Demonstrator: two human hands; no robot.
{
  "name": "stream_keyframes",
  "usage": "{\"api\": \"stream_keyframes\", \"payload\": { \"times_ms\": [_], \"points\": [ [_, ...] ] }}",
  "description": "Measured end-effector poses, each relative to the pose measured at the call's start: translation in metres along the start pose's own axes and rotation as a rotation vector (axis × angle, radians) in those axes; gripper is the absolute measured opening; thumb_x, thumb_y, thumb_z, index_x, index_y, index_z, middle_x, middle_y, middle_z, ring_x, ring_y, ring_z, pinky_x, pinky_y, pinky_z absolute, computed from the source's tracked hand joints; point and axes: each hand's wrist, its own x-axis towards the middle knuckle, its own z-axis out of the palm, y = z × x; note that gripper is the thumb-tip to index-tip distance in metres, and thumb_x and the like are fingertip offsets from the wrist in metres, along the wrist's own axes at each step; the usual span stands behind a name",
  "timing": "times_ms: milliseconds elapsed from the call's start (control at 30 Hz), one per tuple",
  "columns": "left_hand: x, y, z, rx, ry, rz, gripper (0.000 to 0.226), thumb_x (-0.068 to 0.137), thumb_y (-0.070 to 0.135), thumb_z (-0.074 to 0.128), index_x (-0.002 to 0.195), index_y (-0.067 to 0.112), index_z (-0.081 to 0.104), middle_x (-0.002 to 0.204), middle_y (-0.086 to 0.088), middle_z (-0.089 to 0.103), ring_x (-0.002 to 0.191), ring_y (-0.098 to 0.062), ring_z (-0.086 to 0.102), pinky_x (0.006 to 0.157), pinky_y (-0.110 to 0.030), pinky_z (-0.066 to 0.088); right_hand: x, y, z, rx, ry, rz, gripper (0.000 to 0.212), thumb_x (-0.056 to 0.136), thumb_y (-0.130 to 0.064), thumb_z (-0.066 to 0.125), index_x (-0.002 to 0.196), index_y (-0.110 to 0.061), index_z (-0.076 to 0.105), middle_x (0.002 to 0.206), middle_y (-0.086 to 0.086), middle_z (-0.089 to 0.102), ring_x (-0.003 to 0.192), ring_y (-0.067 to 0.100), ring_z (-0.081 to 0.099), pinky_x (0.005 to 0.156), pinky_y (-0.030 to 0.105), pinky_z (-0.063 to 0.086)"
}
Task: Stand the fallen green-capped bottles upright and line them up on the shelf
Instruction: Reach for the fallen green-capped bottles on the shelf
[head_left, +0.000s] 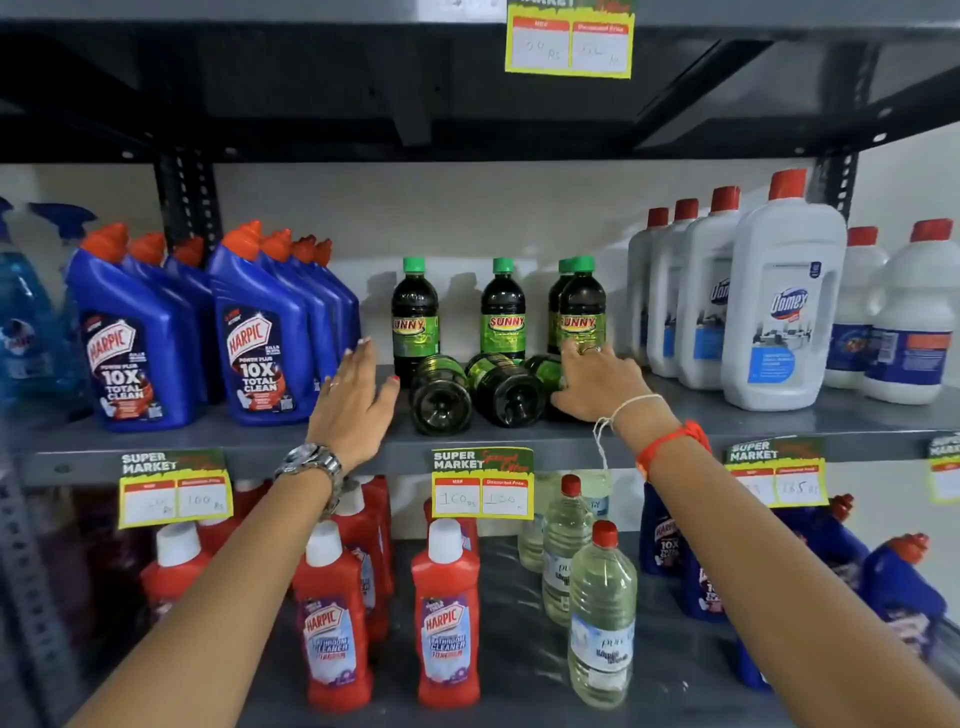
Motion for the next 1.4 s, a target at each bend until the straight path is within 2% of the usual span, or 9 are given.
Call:
{"api": "stream_keyframes", "payload": {
  "times_ms": [100,167,233,300,533,733,1000,1133,1400],
  "points": [
    [-0.002,-0.009,0.002,0.101,-0.229,-0.047,0.065,0.094,0.038,0.026,0.150,0.015,0.002,0.161,-0.003,0.003,0.148,-0.016,0.007,0.119,-0.036,0.012,0.006,-0.001,0.001,-0.083,-0.103,0.031,0.066,0.084,-0.029,0.056,0.141,-0.010,0.028,0.134,0.015,0.050,0.127,0.034,0.044,0.095,0.046,0.043],
    [0.001,-0.013,0.002,0.231,-0.372,-0.080,0.068,0.090,0.046,0.023,0.150,0.017,0.013,0.157,-0.006,0.023,0.143,-0.021,0.025,0.111,-0.036,0.028,0.013,-0.004,-0.003,-0.107,-0.148,0.054,0.071,0.081,-0.031,0.060,0.141,-0.011,0.028,0.132,0.013,0.052,0.123,0.034,0.048,0.094,0.045,0.046],
    [0.003,-0.013,0.000,0.386,-0.478,-0.008,0.081,0.075,0.054,0.008,0.140,0.018,0.037,0.126,-0.003,0.051,0.113,-0.023,0.050,0.085,-0.032,0.041,0.019,-0.006,-0.003,-0.134,-0.177,0.057,0.072,0.079,-0.030,0.062,0.140,-0.010,0.030,0.124,0.011,0.058,0.114,0.033,0.056,0.085,0.039,0.048],
    [0.008,-0.016,0.001,0.464,-0.517,0.066,0.086,0.064,0.051,0.000,0.127,0.017,0.049,0.118,-0.005,0.055,0.094,-0.021,0.050,0.079,-0.032,0.040,0.024,-0.006,-0.005,-0.128,-0.182,0.068,0.066,0.078,-0.028,0.064,0.135,-0.009,0.036,0.118,0.010,0.061,0.107,0.031,0.060,0.077,0.036,0.046],
    [0.006,-0.016,0.003,0.522,-0.452,0.120,0.082,0.066,0.043,0.000,0.128,0.018,0.047,0.129,-0.010,0.052,0.106,-0.028,0.055,0.077,-0.033,0.041,0.024,-0.001,-0.003,0.069,0.024,0.113,0.028,0.079,-0.029,0.056,0.101,-0.012,0.054,0.089,0.007,0.057,0.101,0.032,0.062,0.078,0.032,0.042],
    [0.003,-0.016,0.007,0.636,-0.401,0.215,0.047,0.092,0.023,0.016,0.130,0.018,0.043,0.128,-0.011,0.051,0.105,-0.028,0.055,0.072,-0.033,0.042,0.025,0.009,-0.003,0.663,0.291,0.265,0.065,0.070,-0.031,0.071,0.127,-0.016,0.044,0.111,0.013,0.065,0.105,0.036,0.061,0.088,0.039,0.048],
    [0.000,-0.015,0.007,0.666,-0.368,0.215,0.043,0.093,0.024,0.021,0.130,0.019,0.042,0.125,-0.010,0.052,0.104,-0.026,0.056,0.063,-0.029,0.037,0.016,0.022,0.011,1.226,0.426,0.192,0.080,0.063,-0.004,0.078,0.129,-0.011,0.033,0.088,-0.018,0.048,0.082,0.005,0.054,0.097,0.040,0.047],
    [0.001,-0.016,0.008,0.619,-0.353,0.175,0.045,0.093,0.029,0.019,0.129,0.019,0.045,0.125,-0.008,0.054,0.094,-0.023,0.053,0.051,-0.025,0.027,0.013,0.030,0.022,1.438,0.353,0.188,0.078,0.071,0.001,0.073,0.134,-0.014,0.029,0.095,-0.017,0.046,0.084,0.001,0.051,0.081,0.020,0.047],
    [-0.001,-0.013,0.007,0.620,-0.342,0.167,0.045,0.094,0.028,0.019,0.131,0.018,0.043,0.126,-0.009,0.054,0.102,-0.024,0.055,0.051,-0.024,0.026,0.016,0.026,0.028,0.735,0.429,0.338,0.111,0.053,-0.049,0.085,0.137,-0.003,0.028,0.137,0.019,0.036,0.133,0.034,0.033,0.109,0.041,0.033]
  ]
}}
